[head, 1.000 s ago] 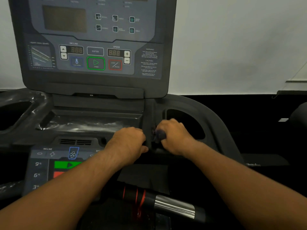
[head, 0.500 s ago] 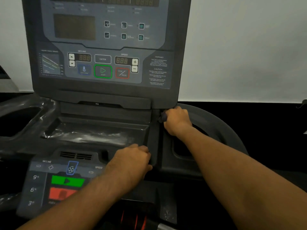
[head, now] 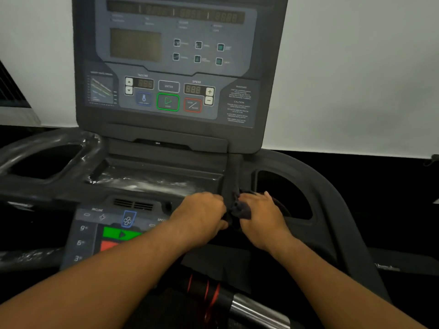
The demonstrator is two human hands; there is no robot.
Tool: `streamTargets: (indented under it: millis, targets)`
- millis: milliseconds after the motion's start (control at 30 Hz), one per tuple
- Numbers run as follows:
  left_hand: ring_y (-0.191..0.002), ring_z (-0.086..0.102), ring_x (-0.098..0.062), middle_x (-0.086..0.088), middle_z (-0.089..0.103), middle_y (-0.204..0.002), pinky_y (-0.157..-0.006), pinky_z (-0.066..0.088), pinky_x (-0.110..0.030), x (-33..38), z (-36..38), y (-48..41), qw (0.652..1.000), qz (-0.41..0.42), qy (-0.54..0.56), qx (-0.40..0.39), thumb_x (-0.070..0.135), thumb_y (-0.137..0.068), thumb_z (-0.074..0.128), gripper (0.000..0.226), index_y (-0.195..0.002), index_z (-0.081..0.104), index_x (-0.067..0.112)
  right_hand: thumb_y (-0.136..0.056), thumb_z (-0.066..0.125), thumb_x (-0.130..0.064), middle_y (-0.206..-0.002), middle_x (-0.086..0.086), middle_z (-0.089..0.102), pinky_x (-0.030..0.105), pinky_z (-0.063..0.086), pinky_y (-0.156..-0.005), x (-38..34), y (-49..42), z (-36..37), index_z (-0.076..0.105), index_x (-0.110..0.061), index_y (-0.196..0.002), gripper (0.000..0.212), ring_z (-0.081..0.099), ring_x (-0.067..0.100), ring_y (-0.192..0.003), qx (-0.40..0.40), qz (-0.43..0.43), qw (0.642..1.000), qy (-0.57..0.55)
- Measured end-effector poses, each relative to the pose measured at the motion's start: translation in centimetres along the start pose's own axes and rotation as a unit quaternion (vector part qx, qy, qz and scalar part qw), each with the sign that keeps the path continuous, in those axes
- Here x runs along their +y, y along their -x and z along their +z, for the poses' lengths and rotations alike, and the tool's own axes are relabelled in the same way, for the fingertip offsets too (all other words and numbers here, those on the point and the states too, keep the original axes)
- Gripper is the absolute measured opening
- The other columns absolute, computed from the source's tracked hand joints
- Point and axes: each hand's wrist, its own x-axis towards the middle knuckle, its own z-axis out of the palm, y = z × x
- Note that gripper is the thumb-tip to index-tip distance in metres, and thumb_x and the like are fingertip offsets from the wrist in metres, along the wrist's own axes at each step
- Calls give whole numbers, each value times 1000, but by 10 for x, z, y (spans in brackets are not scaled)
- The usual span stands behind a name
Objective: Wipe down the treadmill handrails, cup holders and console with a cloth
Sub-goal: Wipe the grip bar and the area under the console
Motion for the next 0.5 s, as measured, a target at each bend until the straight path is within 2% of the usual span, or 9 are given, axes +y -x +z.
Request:
streamTargets:
  millis: [67,133,200,233,267,333,433,500]
  targets:
    - [-112,57,-26,-4,59,-121,-85,47,-38,3,1,1,1000,4,3,16,42,-96,53,37,-117,63,14,-80,55,-17,-100,-8,68,30,16,-110,-1,17,0,58,-28,-83,11,58,17,-106,-9,-18,1000,0]
    - [-111,58,-28,-7,59,-121,-85,48,-39,3,0,2,1000,7,6,17,40,-96,53,36,-117,63,12,-78,55,-16,-108,-7,69,23,13,-110,-2,29,-7,69,-21,-98,25,58,13,-107,-43,-18,999,-3]
    - [-108,60,-30,-8,61,-117,-85,51,-40,-3,0,6,999,13,29,4,38,-95,56,33,-113,64,12,-77,56,-14,-108,-6,70,28,26,-111,-8,32,-18,72,-22,-102,30,60,14,-104,-65,-2,998,-11]
    - [-106,61,-31,-8,62,-115,-85,52,-41,-7,0,9,999,16,50,-3,38,-93,57,32,-111,65,13,-78,59,-14,-106,-4,71,29,37,-103,-13,33,-23,73,-21,-101,28,61,16,-102,-59,20,998,-16]
    - [-105,61,-30,-6,62,-113,-85,52,-41,-11,0,15,997,21,73,-4,38,-92,59,30,-109,65,14,-80,62,-13,-102,-1,72,27,43,-92,-18,32,-25,73,-20,-100,24,63,18,-99,-39,48,998,-32]
    - [-105,59,-25,-2,60,-114,-86,51,-40,-22,-2,27,990,32,134,35,40,-91,60,29,-110,64,18,-84,66,-18,-93,-1,72,24,45,-78,-32,30,-27,73,-19,-96,14,65,19,-93,16,111,990,-80]
    - [-104,60,-16,4,64,-114,-90,50,-38,-40,-7,45,958,42,264,104,43,-84,68,38,-118,64,26,-87,65,-25,-82,0,69,27,44,-71,-62,25,-28,70,-18,-90,9,63,17,-82,104,171,964,-176]
    - [-98,64,-10,8,70,-108,-89,53,-35,-52,-8,56,923,45,369,101,41,-79,74,43,-119,65,27,-88,63,-30,-78,2,68,29,46,-66,-86,21,-30,67,-15,-84,16,62,17,-76,132,188,943,-241]
